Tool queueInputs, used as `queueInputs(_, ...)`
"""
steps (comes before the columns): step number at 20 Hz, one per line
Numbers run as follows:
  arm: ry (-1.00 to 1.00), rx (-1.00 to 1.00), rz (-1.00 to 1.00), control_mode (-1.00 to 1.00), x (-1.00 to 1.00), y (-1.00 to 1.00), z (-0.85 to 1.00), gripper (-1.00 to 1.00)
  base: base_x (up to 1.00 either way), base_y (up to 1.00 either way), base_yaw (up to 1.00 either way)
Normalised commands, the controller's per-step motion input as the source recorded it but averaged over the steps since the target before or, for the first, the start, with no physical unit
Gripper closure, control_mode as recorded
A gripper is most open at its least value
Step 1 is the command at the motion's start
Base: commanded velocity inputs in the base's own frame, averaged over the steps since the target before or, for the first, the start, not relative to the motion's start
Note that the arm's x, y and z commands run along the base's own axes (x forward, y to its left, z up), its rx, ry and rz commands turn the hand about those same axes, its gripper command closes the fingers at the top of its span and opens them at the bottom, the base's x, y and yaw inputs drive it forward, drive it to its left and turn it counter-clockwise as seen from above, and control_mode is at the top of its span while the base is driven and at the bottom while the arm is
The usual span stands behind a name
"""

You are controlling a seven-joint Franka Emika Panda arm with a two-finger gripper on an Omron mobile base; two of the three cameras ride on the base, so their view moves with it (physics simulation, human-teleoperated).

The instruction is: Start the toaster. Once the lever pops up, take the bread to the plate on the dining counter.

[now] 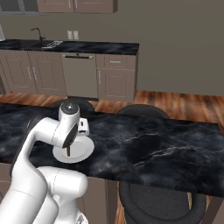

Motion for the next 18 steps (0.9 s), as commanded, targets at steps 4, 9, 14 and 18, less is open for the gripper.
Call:
queueInputs(4,-0.07,0.00,0.00,-1.00,0.03,0.00,-0.07,1.00,0.00,0.00,0.00)
queueInputs(9,-0.05,0.00,0.00,-1.00,0.16,0.00,-0.01,1.00,0.00,0.00,0.00)
queueInputs(14,0.00,0.00,0.00,-1.00,0.16,0.00,0.00,1.00,0.00,0.00,0.00)
queueInputs(18,0.05,0.00,0.00,-1.00,0.02,0.00,0.00,1.00,0.00,0.00,0.00)
